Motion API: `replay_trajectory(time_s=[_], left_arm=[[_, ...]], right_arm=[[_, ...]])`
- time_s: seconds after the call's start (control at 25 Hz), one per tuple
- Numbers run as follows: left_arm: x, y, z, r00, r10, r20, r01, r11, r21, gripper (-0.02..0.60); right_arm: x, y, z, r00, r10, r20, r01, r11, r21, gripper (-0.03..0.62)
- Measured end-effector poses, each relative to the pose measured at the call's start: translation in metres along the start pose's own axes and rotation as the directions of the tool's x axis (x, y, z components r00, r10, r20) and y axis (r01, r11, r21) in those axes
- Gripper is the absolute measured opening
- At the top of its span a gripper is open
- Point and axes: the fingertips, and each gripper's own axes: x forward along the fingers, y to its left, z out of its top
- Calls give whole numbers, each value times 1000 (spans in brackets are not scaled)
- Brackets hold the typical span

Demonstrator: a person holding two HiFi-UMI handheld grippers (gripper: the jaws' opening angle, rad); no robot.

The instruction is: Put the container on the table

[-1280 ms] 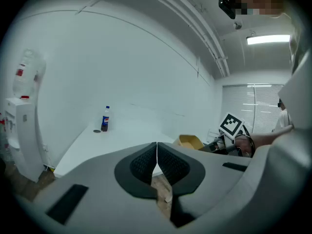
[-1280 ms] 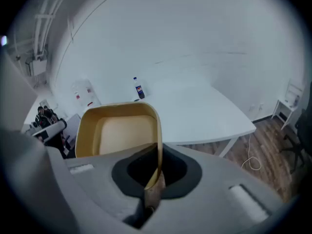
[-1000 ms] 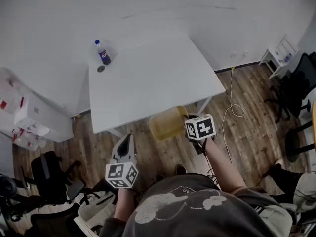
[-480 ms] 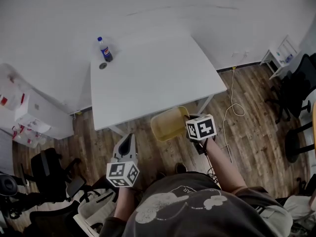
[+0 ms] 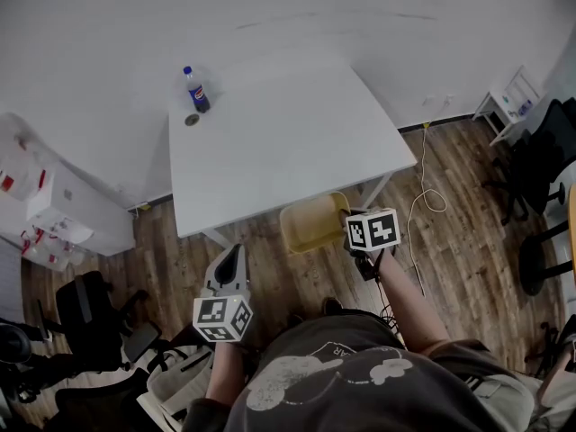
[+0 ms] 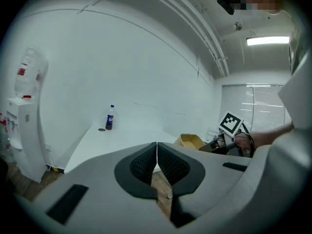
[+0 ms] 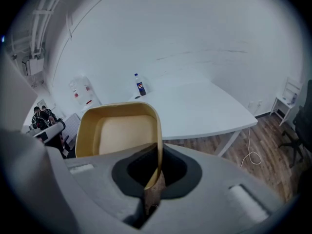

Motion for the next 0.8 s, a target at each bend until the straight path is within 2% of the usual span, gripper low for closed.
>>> replay_trajectory(time_s=[0.44,0.8], left_arm=[[-6,31,3,999,-41,-3,41,999,15,11],[17,51,7,999,-31,-8,31,1000,1,11]], right_arm=[[9,11,2,999,-43,17,43,998,45,0],[37,3,30,999,-47,21,46,998,48,0]])
